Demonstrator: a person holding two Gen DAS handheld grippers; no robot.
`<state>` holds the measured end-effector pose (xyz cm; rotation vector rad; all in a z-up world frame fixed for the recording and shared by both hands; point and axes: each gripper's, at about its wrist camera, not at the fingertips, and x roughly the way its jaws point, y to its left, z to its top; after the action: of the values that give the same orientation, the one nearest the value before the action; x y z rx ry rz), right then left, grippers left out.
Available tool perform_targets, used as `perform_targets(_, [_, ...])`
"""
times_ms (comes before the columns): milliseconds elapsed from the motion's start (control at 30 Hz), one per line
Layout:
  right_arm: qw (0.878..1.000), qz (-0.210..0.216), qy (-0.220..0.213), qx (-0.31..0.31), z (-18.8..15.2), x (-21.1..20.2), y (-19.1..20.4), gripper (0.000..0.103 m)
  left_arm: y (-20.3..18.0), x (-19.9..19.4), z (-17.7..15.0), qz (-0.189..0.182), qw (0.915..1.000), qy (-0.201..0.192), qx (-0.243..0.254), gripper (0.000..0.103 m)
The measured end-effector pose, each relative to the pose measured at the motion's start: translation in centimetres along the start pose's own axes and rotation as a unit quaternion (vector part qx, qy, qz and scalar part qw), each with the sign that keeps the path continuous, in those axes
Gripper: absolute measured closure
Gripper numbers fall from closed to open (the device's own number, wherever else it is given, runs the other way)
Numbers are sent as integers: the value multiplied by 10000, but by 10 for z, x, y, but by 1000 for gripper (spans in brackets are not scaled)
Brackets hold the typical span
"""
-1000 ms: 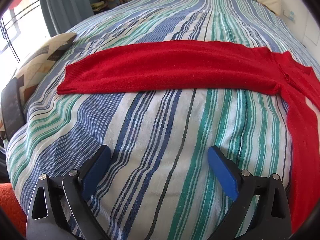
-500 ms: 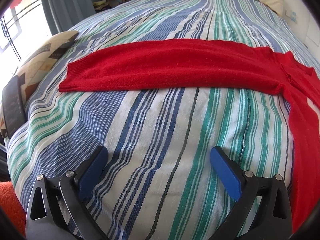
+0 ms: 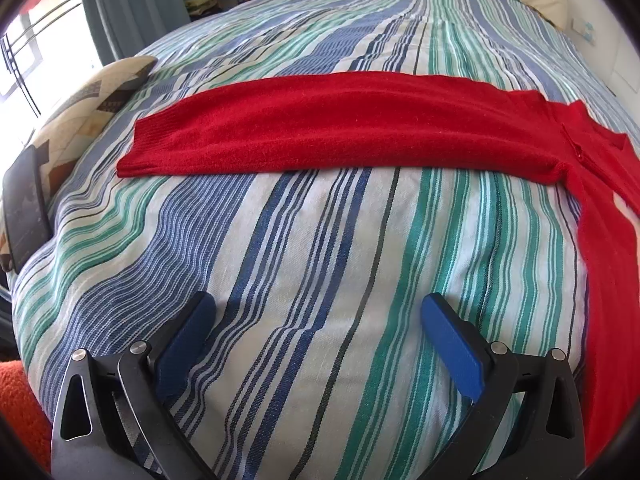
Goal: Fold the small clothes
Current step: 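Release the folded side with the right gripper and withdraw both tools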
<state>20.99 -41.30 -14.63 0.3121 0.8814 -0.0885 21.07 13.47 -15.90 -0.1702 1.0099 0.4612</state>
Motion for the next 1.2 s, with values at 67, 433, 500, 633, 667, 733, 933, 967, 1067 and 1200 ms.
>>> perform_targets(67, [10000,13,11,50,-1,1,-2,24,1,0,0,-59,10000,9,-26,1])
perform_targets(433, [9999,5,106,-18,-2,5,3,24,1,-4,-1,-274,9990,244,264,1])
perform_targets(500, [9999,2,117,-33,-3,7,4,24,1,-5,-1,-313,9986,293,321,1])
perform_targets(633, [9999,15,134,-35,-3,8,4,24,-1,-8,-1,-392,9979,345,387,1])
perform_targets(667, [9999,26,137,-33,-3,8,4,24,-1,-9,-1,-440,9976,358,397,1])
perform_targets(733, [9999,34,139,-31,-3,8,4,23,-2,-14,1,-624,9965,393,387,1])
perform_targets(933, [9998,98,141,44,-3,9,2,23,6,-25,12,-1376,9888,575,93,1])
perform_targets(967, [9998,108,146,56,-2,9,2,23,9,-25,17,-1476,9872,610,31,1])
perform_targets(1067, [9998,135,152,68,-2,10,2,23,35,-26,38,-1807,9809,632,-339,2])
perform_targets(1200, [9997,179,147,96,-1,9,1,23,106,-13,76,-2102,9637,765,-1456,2])
